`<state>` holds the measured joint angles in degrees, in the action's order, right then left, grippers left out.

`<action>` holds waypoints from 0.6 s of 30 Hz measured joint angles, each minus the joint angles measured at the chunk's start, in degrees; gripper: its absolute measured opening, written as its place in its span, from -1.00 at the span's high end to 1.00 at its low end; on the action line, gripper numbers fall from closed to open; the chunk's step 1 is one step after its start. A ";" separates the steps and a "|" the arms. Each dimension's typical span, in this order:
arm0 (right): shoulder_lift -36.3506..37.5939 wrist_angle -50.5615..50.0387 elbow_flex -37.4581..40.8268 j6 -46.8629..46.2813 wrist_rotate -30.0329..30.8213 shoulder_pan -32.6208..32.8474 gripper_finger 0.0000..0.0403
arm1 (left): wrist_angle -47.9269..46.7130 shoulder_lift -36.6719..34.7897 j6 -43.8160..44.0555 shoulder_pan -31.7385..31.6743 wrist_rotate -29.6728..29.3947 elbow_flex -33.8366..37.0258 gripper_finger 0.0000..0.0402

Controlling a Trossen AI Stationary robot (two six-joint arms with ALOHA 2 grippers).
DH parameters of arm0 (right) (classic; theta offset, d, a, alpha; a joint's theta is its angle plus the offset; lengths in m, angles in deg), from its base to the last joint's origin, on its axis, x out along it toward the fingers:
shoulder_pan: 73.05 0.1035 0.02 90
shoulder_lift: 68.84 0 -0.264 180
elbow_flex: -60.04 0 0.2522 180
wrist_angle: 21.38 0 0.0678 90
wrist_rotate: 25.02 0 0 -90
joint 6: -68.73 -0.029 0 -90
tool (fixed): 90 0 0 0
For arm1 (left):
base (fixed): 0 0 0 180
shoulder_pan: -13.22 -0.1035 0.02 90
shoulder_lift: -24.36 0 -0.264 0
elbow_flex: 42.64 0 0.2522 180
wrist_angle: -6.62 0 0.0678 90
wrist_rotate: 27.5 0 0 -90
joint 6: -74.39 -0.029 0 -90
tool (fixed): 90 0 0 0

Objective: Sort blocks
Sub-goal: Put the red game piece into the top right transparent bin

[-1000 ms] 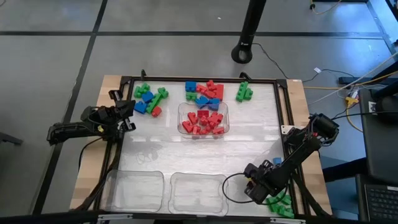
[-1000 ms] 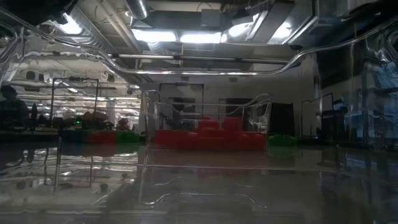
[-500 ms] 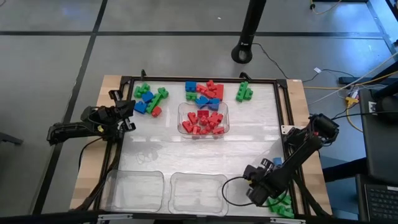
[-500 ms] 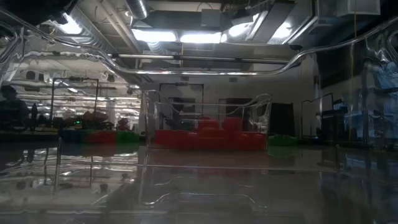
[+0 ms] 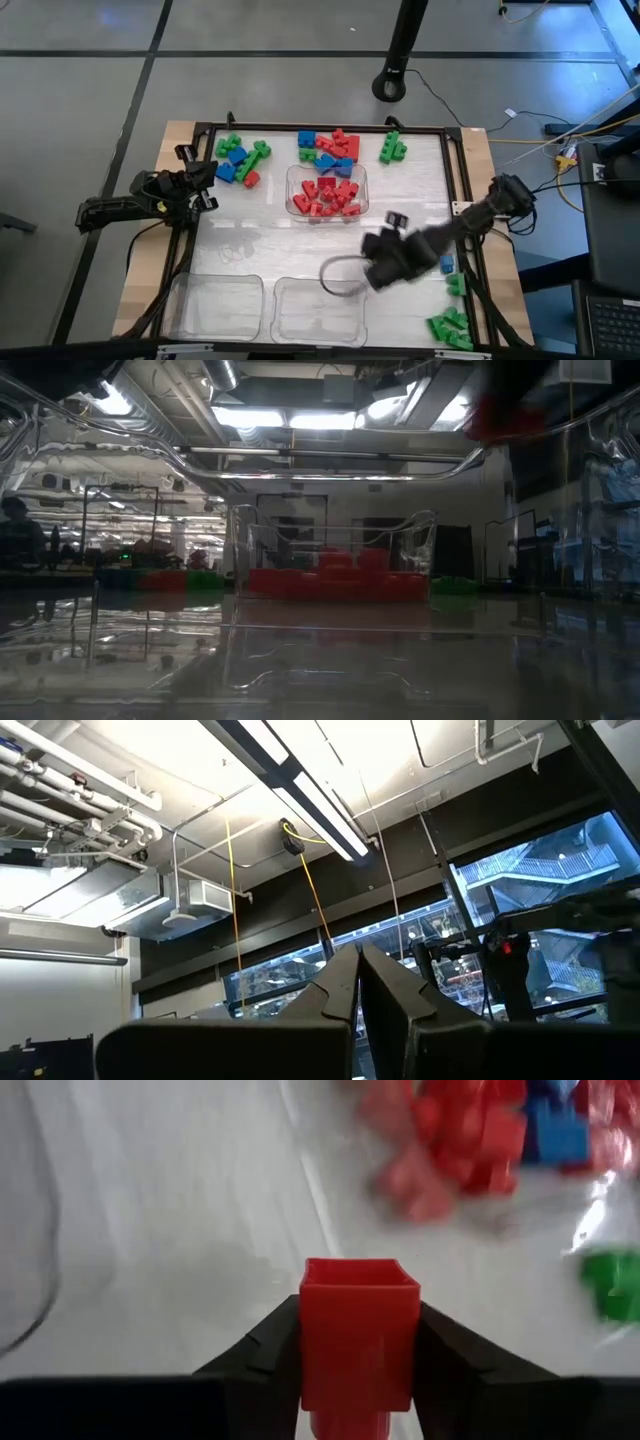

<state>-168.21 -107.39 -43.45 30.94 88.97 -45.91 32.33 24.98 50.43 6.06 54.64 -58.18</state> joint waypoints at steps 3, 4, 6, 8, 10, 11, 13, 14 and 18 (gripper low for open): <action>-0.02 4.50 0.00 11.86 -0.25 -7.34 0.33 | -0.01 0.02 0.00 0.00 0.00 -0.01 0.97; -0.02 6.13 0.00 15.38 -0.18 -9.74 0.33 | 0.00 0.00 0.00 -0.01 0.00 -0.01 0.97; -0.02 10.52 0.00 22.05 0.52 -14.24 0.33 | 0.00 0.00 0.00 -0.02 0.00 0.00 0.97; -0.08 15.51 0.02 28.55 0.92 -18.13 0.33 | 0.01 0.00 -0.02 -0.02 0.00 -0.01 0.97; -0.13 19.52 0.00 33.33 0.97 -21.48 0.33 | 0.00 0.00 -0.01 0.00 0.00 -0.02 0.97; -0.17 20.95 0.09 34.94 1.00 -22.93 0.33 | 0.01 0.00 0.00 -0.02 0.01 -0.02 0.97; -0.17 25.03 1.14 37.22 0.91 -25.28 0.33 | -0.10 0.00 0.34 0.00 0.00 -0.01 0.97; -0.17 27.03 2.01 38.16 0.55 -26.27 0.33 | -0.22 0.01 0.74 0.00 0.01 -0.01 0.97; -0.26 32.56 5.46 39.27 -2.04 -28.56 0.26 | -0.35 0.02 1.40 -0.02 0.00 0.00 0.97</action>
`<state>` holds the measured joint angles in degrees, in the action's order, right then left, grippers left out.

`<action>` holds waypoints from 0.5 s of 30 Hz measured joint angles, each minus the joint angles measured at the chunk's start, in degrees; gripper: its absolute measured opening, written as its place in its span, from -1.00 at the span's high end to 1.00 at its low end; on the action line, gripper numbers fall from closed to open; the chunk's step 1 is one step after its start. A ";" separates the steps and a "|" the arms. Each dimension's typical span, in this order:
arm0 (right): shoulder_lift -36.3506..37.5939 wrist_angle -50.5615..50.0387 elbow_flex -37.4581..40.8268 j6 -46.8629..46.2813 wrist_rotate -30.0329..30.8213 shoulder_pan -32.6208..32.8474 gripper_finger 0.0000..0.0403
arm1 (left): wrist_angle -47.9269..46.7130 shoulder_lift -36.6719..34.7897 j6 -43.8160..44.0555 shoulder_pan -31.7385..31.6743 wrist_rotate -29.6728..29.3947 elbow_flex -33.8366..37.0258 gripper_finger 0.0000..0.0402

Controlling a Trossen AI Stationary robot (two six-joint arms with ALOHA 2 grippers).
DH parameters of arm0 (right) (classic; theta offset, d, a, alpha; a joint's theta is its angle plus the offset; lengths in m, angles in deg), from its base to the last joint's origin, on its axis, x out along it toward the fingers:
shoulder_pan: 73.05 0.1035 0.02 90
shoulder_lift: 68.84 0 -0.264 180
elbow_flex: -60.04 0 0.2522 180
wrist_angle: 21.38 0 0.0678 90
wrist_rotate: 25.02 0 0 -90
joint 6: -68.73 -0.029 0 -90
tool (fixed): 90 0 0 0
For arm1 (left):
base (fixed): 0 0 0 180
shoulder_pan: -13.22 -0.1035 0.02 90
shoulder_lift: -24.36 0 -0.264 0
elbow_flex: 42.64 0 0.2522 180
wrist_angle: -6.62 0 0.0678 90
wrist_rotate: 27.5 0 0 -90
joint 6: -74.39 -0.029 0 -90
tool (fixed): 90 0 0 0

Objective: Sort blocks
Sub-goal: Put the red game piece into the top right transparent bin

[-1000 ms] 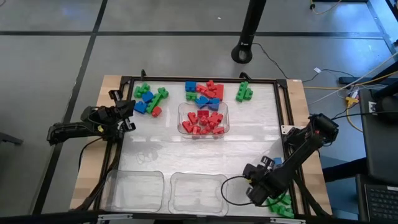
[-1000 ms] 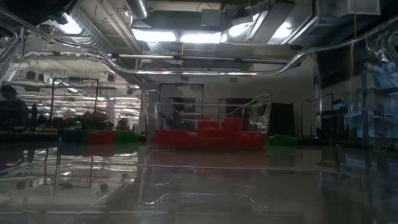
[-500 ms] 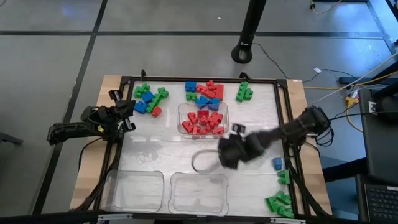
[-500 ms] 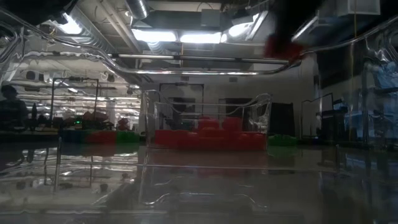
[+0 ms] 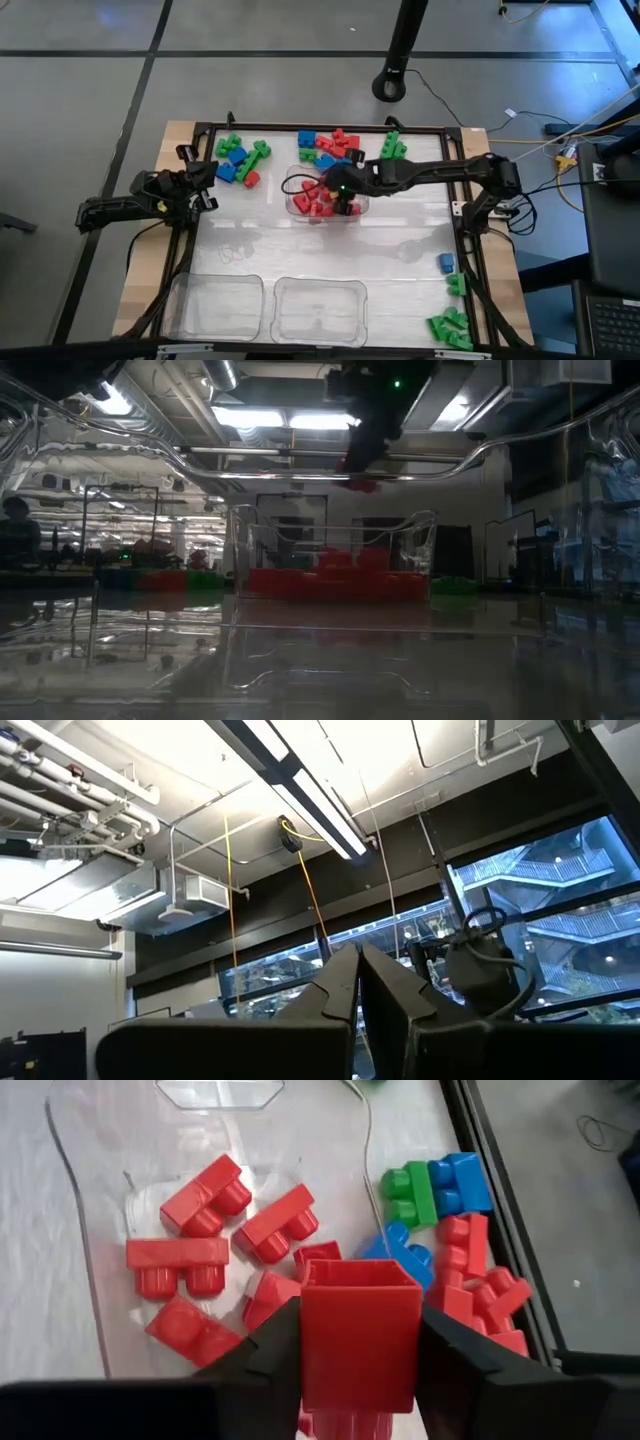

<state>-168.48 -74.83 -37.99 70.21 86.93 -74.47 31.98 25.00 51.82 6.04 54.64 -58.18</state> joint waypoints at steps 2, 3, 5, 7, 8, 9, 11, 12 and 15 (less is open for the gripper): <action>0.00 2.42 1.76 0.07 -0.53 -0.28 0.11 | 0.00 0.00 -0.08 0.00 0.00 0.00 0.97; 0.00 2.98 2.54 0.10 -0.43 -0.28 0.02 | 0.00 -0.02 -0.09 0.00 0.00 0.00 0.97; -0.02 3.52 3.45 0.19 0.79 -0.23 -0.13 | 0.02 0.00 -0.09 0.00 0.01 0.00 0.97; -0.01 3.83 3.66 -0.09 1.65 -0.17 -0.26 | 0.02 -0.01 -0.11 0.00 0.00 -0.01 0.97; 0.00 3.79 3.71 -0.15 1.68 -0.14 -0.31 | 0.03 -0.01 -0.11 0.00 0.01 0.00 0.97; 0.00 3.76 3.77 -0.14 1.68 -0.12 -0.36 | 0.04 -0.01 -0.11 0.01 0.00 -0.01 0.97; 0.01 3.58 3.69 -0.05 1.32 0.07 -0.44 | 0.04 -0.02 -0.11 0.00 0.00 0.00 0.97; 0.18 3.66 3.61 0.30 0.36 0.50 -0.47 | -0.04 -0.02 -0.11 0.00 0.00 -0.02 0.97; 1.09 3.31 3.58 0.66 -0.35 2.31 -0.53 | -0.91 -0.01 -0.11 0.00 -0.85 -0.01 0.97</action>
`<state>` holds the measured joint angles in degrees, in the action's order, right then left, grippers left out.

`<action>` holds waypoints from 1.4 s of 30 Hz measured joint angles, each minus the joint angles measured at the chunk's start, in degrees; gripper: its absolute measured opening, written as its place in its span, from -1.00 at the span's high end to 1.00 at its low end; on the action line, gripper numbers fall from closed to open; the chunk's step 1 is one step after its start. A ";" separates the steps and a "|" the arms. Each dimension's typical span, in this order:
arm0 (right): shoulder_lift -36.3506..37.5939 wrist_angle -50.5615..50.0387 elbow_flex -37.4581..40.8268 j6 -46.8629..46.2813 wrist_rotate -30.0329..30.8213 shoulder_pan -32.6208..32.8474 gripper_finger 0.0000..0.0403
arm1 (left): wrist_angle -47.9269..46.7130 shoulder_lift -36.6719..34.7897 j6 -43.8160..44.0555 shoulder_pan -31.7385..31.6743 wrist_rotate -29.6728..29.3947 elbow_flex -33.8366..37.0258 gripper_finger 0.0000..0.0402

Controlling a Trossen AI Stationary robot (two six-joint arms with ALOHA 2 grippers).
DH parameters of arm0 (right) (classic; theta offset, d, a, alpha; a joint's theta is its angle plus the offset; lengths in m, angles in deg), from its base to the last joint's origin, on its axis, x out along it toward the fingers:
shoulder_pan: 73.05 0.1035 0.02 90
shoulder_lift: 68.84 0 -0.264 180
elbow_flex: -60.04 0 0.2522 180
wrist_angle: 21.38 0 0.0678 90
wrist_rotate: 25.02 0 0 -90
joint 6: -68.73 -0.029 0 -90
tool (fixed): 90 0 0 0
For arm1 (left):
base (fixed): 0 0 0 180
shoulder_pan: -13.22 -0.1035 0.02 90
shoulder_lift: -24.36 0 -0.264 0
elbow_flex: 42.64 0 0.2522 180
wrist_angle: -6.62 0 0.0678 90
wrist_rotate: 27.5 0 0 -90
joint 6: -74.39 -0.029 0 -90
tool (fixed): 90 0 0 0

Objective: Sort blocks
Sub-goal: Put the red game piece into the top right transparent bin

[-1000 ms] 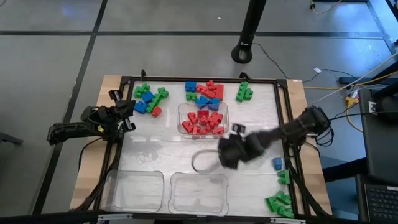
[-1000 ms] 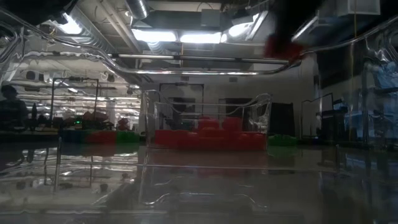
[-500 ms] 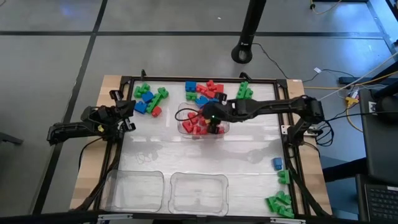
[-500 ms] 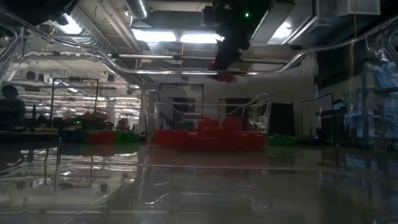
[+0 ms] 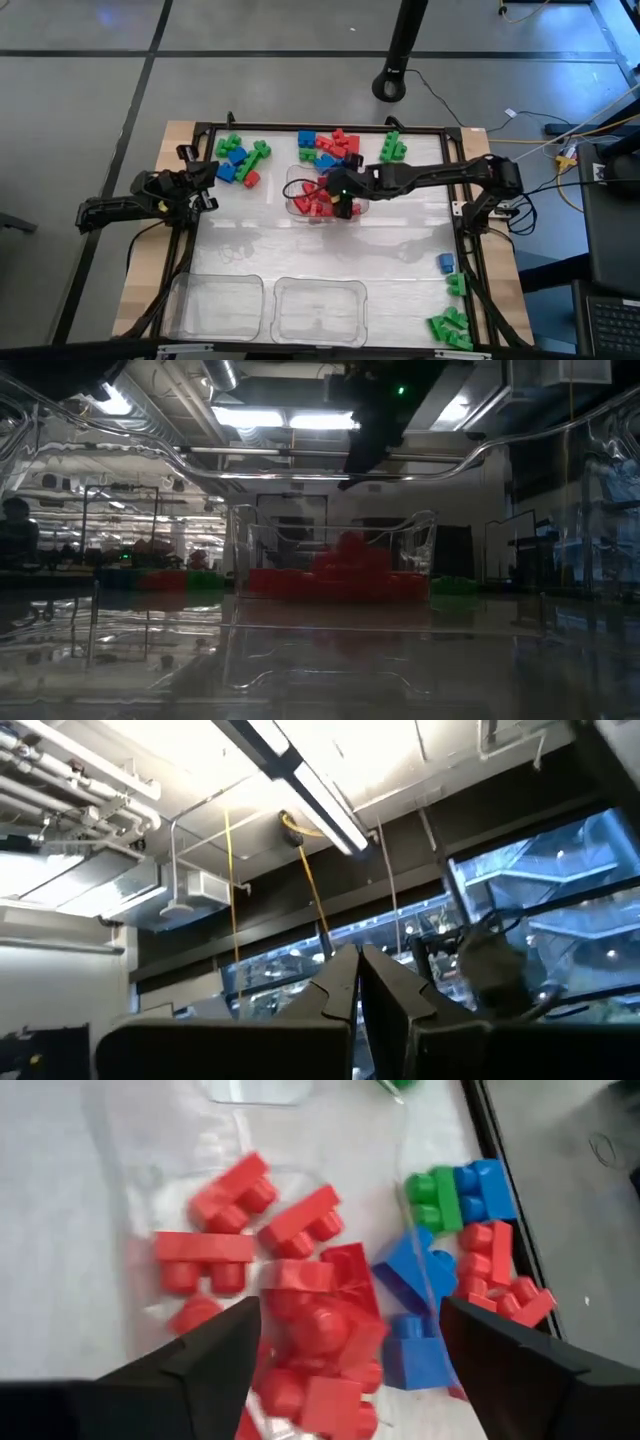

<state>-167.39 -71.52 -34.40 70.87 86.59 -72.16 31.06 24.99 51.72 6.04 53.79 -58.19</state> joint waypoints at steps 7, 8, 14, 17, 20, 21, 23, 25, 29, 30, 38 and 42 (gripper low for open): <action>1.98 -9.27 -0.09 -4.08 14.23 11.31 -0.54 | -7.18 0.60 1.03 0.00 -4.13 -1.01 0.58; 2.14 -11.26 -0.08 -5.79 17.06 13.23 -0.54 | -9.38 1.14 1.45 0.00 -5.21 -1.79 0.49; 6.30 -17.00 8.11 -17.57 33.23 21.34 -0.55 | -22.62 11.60 9.20 -0.12 -14.60 -9.29 0.05; 10.06 -16.75 15.00 -23.60 40.03 21.50 -0.55 | -24.53 20.16 13.84 -0.57 -17.84 -12.65 -0.07; 14.30 -16.64 20.67 -27.56 46.03 20.30 -0.55 | -25.38 29.19 16.99 -1.21 -20.49 -15.31 -0.12; 15.88 -16.68 22.04 -28.02 47.13 19.78 -0.55 | -26.04 32.03 18.14 -1.45 -21.23 -16.43 -0.12; 18.96 -16.63 23.27 -27.70 49.57 18.35 -0.55 | -27.10 37.20 19.54 -1.75 -21.92 -18.27 -0.12; 22.05 -16.64 23.69 -25.74 51.07 16.99 -0.55 | -29.54 41.59 21.36 -2.25 -23.14 -20.38 -0.12; 27.19 -13.44 23.69 -19.59 53.27 14.96 -0.55 | -42.68 49.15 25.70 -4.20 -24.15 -27.74 -0.12; 28.37 -12.55 23.69 -17.72 53.56 14.68 -0.55 | -48.07 50.62 27.93 -4.83 -24.08 -30.36 -0.12; 32.70 -3.92 23.67 -7.14 54.62 14.83 -0.55 | -83.35 59.07 45.61 -8.76 -23.84 -44.66 -0.12; 31.98 -1.89 23.67 -6.32 51.61 14.83 -0.55 | -84.82 60.48 48.46 -9.16 -20.76 -44.06 -0.12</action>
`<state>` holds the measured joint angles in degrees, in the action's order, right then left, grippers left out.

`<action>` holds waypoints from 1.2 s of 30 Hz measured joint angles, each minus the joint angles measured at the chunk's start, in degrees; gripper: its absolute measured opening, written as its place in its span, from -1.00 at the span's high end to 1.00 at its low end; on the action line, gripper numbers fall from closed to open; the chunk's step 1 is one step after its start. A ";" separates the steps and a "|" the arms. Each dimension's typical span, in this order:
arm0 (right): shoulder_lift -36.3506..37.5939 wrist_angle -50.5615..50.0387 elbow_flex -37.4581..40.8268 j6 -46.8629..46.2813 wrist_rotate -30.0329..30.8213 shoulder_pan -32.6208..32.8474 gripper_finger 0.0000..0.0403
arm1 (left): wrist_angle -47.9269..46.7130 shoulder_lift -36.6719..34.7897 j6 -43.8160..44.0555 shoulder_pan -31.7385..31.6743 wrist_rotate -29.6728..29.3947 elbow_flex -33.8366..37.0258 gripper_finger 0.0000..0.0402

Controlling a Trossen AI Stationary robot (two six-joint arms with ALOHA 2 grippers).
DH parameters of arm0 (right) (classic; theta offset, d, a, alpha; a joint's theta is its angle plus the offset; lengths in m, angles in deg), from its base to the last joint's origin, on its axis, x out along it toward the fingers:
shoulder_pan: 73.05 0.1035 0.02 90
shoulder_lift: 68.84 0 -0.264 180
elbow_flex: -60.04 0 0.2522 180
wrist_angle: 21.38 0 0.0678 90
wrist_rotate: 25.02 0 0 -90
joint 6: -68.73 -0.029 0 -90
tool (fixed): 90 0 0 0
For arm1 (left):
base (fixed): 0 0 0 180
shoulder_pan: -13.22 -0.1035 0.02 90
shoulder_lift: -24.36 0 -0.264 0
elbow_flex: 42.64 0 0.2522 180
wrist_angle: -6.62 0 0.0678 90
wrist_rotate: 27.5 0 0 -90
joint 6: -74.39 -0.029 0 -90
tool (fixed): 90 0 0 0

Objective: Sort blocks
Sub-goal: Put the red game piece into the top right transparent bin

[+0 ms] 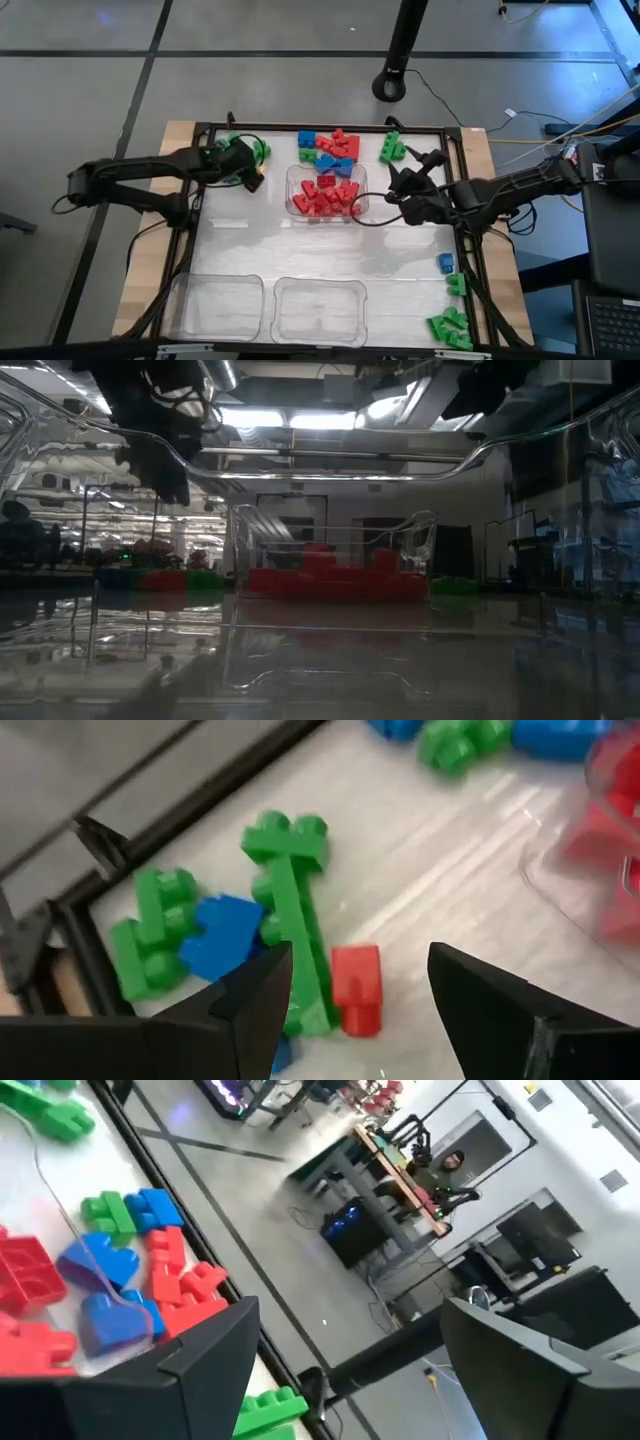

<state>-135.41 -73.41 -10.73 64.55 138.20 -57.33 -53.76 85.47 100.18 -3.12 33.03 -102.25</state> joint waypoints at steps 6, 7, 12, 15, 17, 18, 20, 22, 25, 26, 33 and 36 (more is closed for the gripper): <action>-1.50 6.58 -0.02 5.22 3.27 -0.85 -0.55 | -0.39 3.99 -0.52 -2.80 3.29 1.64 -0.12; -1.49 7.62 -0.02 6.29 2.92 -0.92 -0.55 | -0.10 4.87 -0.89 -3.64 4.67 1.85 -0.12; -1.85 8.40 -0.02 9.01 1.20 -0.73 -0.55 | 1.93 9.27 -2.77 -7.27 7.94 3.24 -0.12; -1.96 8.16 -0.02 9.03 0.59 -0.74 -0.55 | 3.41 11.32 -3.59 -8.57 7.90 3.87 -0.12; -1.94 8.18 -0.02 9.03 0.07 -0.76 -0.55 | 4.02 12.10 -4.64 -8.86 8.27 4.12 -0.12; -1.97 8.14 -0.02 9.04 -0.30 -0.76 -0.55 | 4.06 12.62 -5.00 -8.93 8.38 4.12 -0.12; -1.97 8.16 -0.02 9.03 -0.39 -0.76 -0.55 | 4.01 13.29 -5.00 -8.95 8.78 4.14 -0.12; -1.97 8.14 -0.02 9.03 -0.40 -0.76 -0.55 | 4.20 13.60 -4.96 -8.96 9.43 4.14 -0.12; -1.97 8.07 -0.02 9.04 -0.41 -0.76 -0.55 | 5.16 13.87 -4.95 -8.96 10.14 4.14 -0.12; -1.97 8.07 -0.02 9.03 -0.54 -0.76 -0.55 | 5.67 13.85 -4.92 -8.96 10.30 4.14 -0.12; -1.97 8.05 -0.02 9.03 -0.84 -0.76 -0.55 | 5.98 13.85 -3.94 -8.96 10.68 4.19 -0.12; -1.97 8.04 -0.02 9.03 -1.54 -0.76 -0.55 | 6.42 13.85 -3.68 -8.90 10.65 4.21 -0.12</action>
<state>-137.37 -65.36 -10.75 73.58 136.66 -58.09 -47.34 99.32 96.50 -12.02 43.69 -98.05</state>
